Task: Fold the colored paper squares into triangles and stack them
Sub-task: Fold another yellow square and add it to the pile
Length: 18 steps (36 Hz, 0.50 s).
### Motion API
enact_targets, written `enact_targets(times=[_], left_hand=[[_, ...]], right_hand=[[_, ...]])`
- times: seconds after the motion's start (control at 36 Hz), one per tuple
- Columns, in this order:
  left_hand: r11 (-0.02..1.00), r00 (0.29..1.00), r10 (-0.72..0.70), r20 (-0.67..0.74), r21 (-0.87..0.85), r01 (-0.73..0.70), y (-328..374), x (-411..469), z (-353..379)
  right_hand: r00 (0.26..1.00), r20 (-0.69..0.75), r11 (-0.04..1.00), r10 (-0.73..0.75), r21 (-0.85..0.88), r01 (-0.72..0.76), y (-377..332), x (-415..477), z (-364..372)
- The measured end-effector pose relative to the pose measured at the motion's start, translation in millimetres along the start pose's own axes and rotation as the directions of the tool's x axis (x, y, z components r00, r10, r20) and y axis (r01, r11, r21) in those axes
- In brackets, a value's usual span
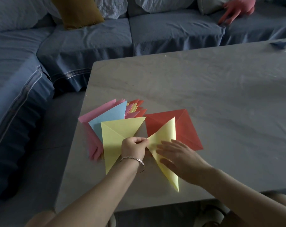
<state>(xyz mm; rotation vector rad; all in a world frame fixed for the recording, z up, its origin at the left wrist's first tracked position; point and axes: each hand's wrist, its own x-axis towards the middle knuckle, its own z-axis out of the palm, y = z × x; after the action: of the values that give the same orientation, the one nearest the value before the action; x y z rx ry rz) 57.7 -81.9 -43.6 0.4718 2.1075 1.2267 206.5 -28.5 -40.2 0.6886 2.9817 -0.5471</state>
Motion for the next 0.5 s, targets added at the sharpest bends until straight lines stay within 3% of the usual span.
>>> enact_targets(times=[0.06, 0.19, 0.36, 0.5], left_hand=[[0.999, 1.000, -0.001, -0.012, 0.035, 0.002, -6.2, 1.8, -0.5], [0.993, 1.000, 0.019, -0.019, 0.114, -0.017, -16.5, 7.1, -0.6], [0.990, 0.998, 0.058, -0.029, 0.129, -0.054, -20.8, 8.3, 1.5], [0.985, 0.997, 0.069, -0.035, 0.160, -0.062, -20.6, 9.3, 0.7]], right_hand=[[0.997, 0.050, 0.999, 0.053, -0.003, -0.053, 4.7, -3.5, 15.0], [0.971, -0.064, 0.957, 0.231, -0.167, -0.239, 8.4, -7.5, 28.7], [0.925, -0.160, 0.910, 0.344, -0.186, -0.371, 16.4, 6.8, 28.9], [0.909, -0.075, 0.896, 0.410, -0.153, -0.417, 26.1, 31.3, 18.2]])
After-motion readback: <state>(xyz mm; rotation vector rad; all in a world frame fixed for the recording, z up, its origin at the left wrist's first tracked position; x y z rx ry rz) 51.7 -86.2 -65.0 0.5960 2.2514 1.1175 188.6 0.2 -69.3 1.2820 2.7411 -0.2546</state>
